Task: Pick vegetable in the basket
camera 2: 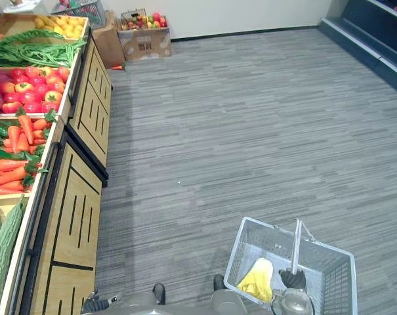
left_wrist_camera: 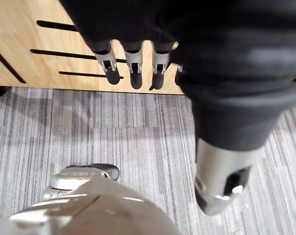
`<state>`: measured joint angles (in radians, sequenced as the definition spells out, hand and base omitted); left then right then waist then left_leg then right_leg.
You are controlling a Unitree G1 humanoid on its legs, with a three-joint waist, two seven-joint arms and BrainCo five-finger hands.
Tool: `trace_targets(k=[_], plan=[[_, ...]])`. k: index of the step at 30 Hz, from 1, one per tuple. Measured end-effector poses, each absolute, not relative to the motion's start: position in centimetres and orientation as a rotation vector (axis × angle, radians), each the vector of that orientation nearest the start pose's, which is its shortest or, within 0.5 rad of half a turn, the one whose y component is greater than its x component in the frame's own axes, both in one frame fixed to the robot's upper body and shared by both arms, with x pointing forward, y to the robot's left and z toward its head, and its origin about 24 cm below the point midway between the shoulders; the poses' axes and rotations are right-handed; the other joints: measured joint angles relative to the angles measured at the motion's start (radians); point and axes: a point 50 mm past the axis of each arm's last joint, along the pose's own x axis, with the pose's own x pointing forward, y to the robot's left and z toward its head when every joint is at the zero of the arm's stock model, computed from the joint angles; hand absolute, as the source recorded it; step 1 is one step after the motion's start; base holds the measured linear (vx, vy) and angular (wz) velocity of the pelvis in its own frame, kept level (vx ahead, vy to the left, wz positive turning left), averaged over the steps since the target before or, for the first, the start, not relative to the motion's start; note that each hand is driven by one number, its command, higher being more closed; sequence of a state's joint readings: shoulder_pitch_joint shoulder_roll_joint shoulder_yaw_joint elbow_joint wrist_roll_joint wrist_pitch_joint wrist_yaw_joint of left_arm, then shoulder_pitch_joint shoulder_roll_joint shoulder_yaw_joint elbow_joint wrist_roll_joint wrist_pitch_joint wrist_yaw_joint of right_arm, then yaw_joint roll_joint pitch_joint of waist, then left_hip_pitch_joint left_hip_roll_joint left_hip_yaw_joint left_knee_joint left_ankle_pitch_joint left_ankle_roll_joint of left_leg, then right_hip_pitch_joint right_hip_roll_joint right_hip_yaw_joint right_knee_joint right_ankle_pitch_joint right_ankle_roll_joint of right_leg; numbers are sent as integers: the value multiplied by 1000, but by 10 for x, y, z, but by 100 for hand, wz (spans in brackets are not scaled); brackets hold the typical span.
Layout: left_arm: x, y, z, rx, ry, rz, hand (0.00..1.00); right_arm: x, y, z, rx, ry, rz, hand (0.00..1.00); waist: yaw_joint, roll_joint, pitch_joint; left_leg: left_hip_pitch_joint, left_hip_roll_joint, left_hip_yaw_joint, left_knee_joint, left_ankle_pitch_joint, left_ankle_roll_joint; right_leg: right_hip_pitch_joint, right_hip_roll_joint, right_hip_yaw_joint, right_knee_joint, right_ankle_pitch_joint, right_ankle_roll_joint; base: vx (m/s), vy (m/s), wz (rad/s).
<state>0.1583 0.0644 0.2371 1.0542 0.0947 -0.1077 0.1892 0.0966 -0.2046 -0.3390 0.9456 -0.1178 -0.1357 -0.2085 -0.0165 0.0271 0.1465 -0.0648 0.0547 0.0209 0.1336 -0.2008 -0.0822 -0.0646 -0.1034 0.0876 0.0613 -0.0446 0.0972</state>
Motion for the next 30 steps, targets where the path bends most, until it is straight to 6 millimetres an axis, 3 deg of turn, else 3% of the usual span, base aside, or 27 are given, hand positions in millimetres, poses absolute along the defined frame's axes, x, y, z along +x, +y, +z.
trace_targets(k=[2, 7, 11, 12, 13, 15, 17, 20, 22, 23, 24, 25, 26, 27, 29, 30], plan=[[65, 218, -160, 143, 1096, 398, 0, 106, -286, -125, -258, 869, -554, 100, 0, -8, -3, 10, -33, 7, -9, 9, 33, 2, -32, -1, -6, -7, 18, 193, 221, 8], [67, 220, -160, 169, 1091, 373, 0, 108, -277, -127, -230, 870, -525, 100, 24, -30, 1, 43, -63, 26, 22, -10, 72, 8, -63, -9, 68, -35, 64, 164, 110, -3], [70, 219, -159, 185, 1086, 351, 0, 116, -271, -126, -210, 841, -524, 100, 25, -25, 3, 97, -62, 36, 45, -49, 101, -103, -58, -3, 416, -53, 70, 90, 70, 1], [70, 223, -159, 199, 1086, 351, 0, 117, -268, -125, -201, 826, -524, 100, 19, -52, 12, 120, -75, 35, 50, -79, 116, -152, -65, -1, 560, -48, 62, 108, 61, 14], [75, 227, -157, 208, 1070, 356, 0, 118, -264, -124, -191, 812, -525, 100, 21, -61, 16, 160, -87, 28, 52, -118, 131, -204, -74, 8, 698, -26, 39, 134, 49, 13], [74, 228, -156, 209, 1068, 363, 0, 120, -258, -123, -178, 791, -522, 100, 21, -66, 19, 180, -76, 25, 84, -155, 140, -269, -58, -3, 819, -64, 22, 187, 13, 5], [82, 230, -154, 213, 1048, 364, 0, 124, -257, -120, -177, 764, -518, 100, 21, -72, 23, 203, -61, 21, 84, -171, 145, -319, -43, -58, 803, -106, 24, 225, -11, 8], [113, 226, -146, 192, 968, 362, 0, 128, -258, -117, -175, 741, -525, 100, 15, -63, 32, 237, -31, -1, 74, -199, 125, -357, -18, -142, 548, -98, 33, 320, -53, 19], [143, 221, -134, 178, 864, 351, 0, 126, -259, -118, -168, 750, -544, 100, 10, -63, 34, 292, -12, -38, 31, -214, 99, -354, -6, -161, 295, -65, 30, 520, -188, 47], [149, 220, -132, 175, 842, 348, 0, 125, -259, -119, -165, 755, -551, 100, 3, -63, 35, 304, -3, -50, 21, -219, 91, -350, -6, -161, 267, -59, 30, 625, -294, 84], [158, 217, -127, 167, 807, 346, 0, 121, -262, -119, -160, 768, -571, 100, -15, -49, 33, 334, 28, -83, 3, -233, 73, -348, 2, -172, 299, -12, 15, 565, -304, 100], [165, 215, -124, 163, 785, 341, 0, 115, -265, -121, -155, 788, -595, 100, -16, -43, 31, 346, 52, -109, 25, -224, 59, -357, 11, -183, 375, 14, -24, 589, -326, 88], [167, 211, -124, 153, 778, 335, 0, 116, -268, -121, -151, 786, -609, 100, -12, -30, 29, 341, 68, -113, 48, -213, 40, -363, 16, -197, 412, -9, -40, 628, -340, 40], [168, 206, -124, 138, 770, 332, 0, 123, -269, -119, -146, 768, -615, 100, -5, -18, 32, 317, 80, -115, 107, -167, 1, -371, 21, -214, 460, -58, -62, 634, -338, 10], [165, 199, -127, 122, 783, 329, 0, 133, -267, -116, -142, 748, -595, 100, -11, -7, 29, 246, 82, -120, 238, -61, -10, -345, 26, -244, 468, -91, -96, 624, -309, 19], [165, 197, -127, 111, 784, 328, 0, 133, -266, -117, -140, 754, -585, 100, -10, -6, 30, 184, 81, -128, 378, 51, -30, -289, 32, -263, 426, -103, -113, 607, -264, 28]])
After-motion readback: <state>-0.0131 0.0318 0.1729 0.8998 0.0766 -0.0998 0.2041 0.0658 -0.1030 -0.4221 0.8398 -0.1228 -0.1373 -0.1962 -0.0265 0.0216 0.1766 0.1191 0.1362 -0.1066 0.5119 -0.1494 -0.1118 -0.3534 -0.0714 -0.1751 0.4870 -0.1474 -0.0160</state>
